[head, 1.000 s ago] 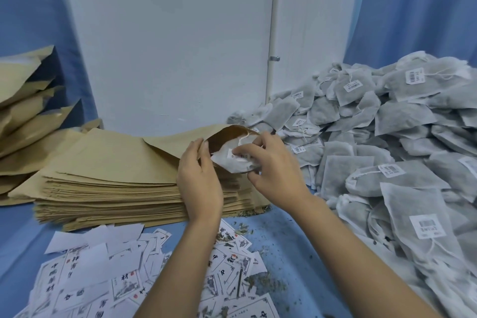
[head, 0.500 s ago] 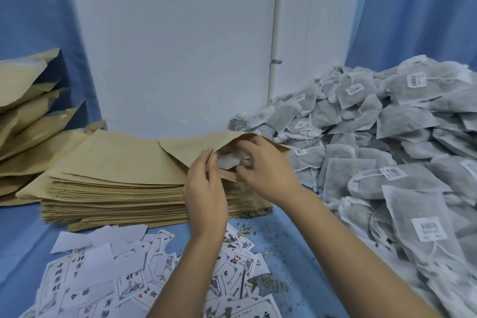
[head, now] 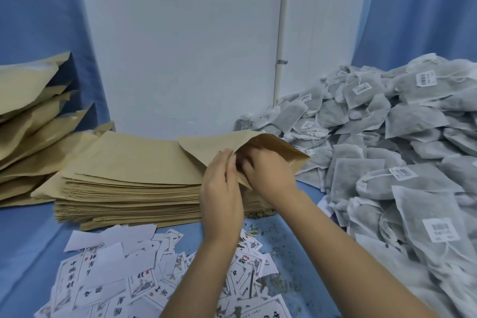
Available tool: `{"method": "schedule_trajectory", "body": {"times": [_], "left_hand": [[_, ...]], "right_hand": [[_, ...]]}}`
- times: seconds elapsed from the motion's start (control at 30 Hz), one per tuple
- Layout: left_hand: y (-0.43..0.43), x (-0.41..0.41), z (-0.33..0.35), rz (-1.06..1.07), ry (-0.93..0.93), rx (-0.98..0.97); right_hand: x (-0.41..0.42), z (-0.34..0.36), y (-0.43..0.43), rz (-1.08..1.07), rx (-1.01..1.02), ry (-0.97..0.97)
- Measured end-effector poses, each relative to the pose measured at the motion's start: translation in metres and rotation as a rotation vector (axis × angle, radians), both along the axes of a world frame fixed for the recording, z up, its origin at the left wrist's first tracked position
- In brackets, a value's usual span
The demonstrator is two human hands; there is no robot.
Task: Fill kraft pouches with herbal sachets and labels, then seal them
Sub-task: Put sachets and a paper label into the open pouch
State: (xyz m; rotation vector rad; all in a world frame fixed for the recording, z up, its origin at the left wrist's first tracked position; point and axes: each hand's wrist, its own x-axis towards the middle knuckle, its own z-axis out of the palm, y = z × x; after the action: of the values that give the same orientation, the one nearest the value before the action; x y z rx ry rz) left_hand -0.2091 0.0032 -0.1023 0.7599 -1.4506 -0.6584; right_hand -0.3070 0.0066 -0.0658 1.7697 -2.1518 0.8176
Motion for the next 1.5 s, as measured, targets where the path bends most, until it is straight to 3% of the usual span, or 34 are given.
{"method": "schedule_trajectory", "body": {"times": [0.1, 0.2, 0.27, 0.4, 0.43, 0.57, 0.83, 0.93, 1.0, 1.17, 1.23, 1.4, 1.5], "left_hand": [[-0.004, -0.004, 0.007, -0.006, 0.028, 0.1], [-0.007, -0.01, 0.013, -0.004, 0.065, 0.152], [-0.009, -0.013, 0.018, 0.011, 0.093, 0.145], [-0.012, -0.019, 0.02, 0.041, 0.156, 0.132], [-0.011, -0.021, 0.02, 0.04, 0.16, 0.129], [-0.006, -0.029, 0.017, 0.026, 0.153, 0.126], [-0.011, -0.03, 0.014, 0.039, 0.163, 0.126], [-0.015, -0.029, 0.017, 0.042, 0.16, 0.125], [-0.017, -0.028, 0.019, 0.036, 0.139, 0.123], [-0.026, -0.024, 0.027, 0.0, 0.042, 0.145], [-0.026, -0.022, 0.027, -0.008, 0.032, 0.147], [-0.019, -0.015, 0.022, -0.007, 0.04, 0.134], [-0.013, -0.013, 0.022, -0.021, 0.05, 0.128]], "right_hand": [[-0.005, -0.008, 0.014, -0.06, -0.355, -0.141], [-0.03, -0.012, 0.026, -0.217, -0.484, -0.35], [-0.053, -0.013, 0.032, -0.318, -0.392, -0.363], [-0.101, -0.024, 0.039, -0.569, 0.299, 0.096], [-0.108, -0.026, 0.041, -0.63, 0.396, 0.15], [-0.122, -0.031, 0.046, -0.787, 0.458, 0.12], [-0.127, -0.029, 0.046, -0.79, 0.411, 0.258], [-0.119, -0.02, 0.044, -0.679, 0.324, 0.302], [-0.113, -0.013, 0.044, -0.465, 0.177, 0.248], [-0.075, 0.014, 0.053, 0.248, -0.285, -0.657], [-0.061, 0.021, 0.051, 0.324, -0.51, -0.765], [-0.044, 0.011, 0.04, 0.062, -0.673, 0.007], [-0.035, 0.001, 0.034, 0.062, -0.711, 0.238]]}}
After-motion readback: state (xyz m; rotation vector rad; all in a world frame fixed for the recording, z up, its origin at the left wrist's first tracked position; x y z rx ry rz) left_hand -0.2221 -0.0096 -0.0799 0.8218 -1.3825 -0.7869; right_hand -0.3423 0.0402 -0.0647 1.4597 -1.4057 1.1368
